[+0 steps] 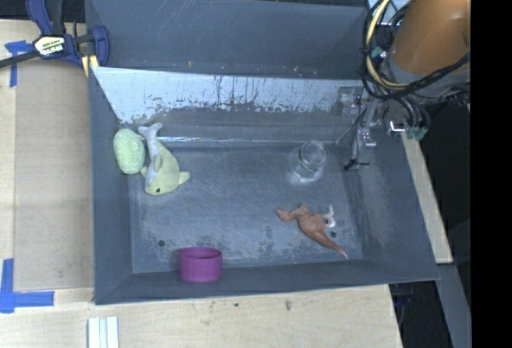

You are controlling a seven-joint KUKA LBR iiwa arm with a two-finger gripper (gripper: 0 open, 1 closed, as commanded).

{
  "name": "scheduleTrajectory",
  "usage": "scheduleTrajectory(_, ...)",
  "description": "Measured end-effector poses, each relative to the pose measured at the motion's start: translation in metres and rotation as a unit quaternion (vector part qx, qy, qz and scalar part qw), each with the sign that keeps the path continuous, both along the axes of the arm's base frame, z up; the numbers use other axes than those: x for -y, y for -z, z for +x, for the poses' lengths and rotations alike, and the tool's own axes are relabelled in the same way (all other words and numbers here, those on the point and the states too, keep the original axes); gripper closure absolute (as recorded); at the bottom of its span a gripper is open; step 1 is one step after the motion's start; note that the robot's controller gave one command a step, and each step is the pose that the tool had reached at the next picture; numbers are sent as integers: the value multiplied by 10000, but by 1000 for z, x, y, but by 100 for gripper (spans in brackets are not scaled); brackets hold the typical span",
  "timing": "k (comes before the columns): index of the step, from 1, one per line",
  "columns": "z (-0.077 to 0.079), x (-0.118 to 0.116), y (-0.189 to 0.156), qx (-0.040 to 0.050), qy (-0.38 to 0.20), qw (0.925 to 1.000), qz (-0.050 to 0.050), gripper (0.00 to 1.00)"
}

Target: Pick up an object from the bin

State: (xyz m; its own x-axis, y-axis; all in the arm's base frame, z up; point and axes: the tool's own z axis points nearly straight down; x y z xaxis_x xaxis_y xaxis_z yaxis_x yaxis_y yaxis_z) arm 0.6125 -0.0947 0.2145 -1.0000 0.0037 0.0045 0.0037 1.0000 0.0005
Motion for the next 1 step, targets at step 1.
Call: scheduleTrajectory(1, 2, 0, -5, 45, -12, 10000, -5, 0)
